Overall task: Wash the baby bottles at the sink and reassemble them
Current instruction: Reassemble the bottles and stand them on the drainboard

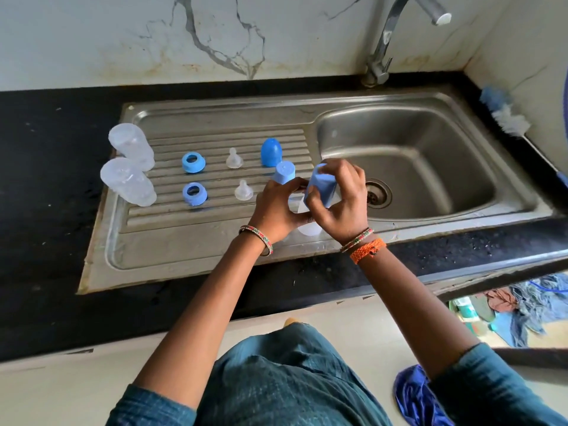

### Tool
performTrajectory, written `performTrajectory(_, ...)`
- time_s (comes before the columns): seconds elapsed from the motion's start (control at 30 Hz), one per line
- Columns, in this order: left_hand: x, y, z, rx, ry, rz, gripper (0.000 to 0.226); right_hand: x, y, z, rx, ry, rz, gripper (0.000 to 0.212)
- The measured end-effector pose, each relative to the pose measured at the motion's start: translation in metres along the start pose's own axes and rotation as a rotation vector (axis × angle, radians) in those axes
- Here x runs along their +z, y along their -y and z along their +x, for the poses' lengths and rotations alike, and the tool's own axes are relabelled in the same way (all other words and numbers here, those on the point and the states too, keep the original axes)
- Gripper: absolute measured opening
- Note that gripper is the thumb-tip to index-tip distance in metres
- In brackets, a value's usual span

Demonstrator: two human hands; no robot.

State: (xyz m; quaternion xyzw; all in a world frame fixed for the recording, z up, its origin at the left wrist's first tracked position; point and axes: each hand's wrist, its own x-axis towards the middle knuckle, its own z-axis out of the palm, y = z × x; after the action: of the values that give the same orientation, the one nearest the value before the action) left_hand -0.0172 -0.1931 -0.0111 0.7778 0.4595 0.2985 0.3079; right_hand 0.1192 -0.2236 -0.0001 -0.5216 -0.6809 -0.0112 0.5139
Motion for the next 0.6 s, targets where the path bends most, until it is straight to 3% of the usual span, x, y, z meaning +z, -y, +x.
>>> performTrajectory(0.13, 0.003, 0.002, -0.002, -0.014, -0.053, 0.038, 0.044, 0.014, -0.004, -0.009, 0.039, -0.099, 0.096, 0.025)
performTrajectory(0.3, 0.004, 0.002, -0.003, -0.029, -0.037, -0.053, 0.042, 0.017, -0.005, -0.011, 0.078, -0.092, 0.114, 0.027)
performTrajectory(0.6, 0.002, 0.000, 0.005, -0.013, -0.006, -0.125, 0.042, -0.011, -0.010, -0.017, 0.127, 0.232, 0.018, 0.065)
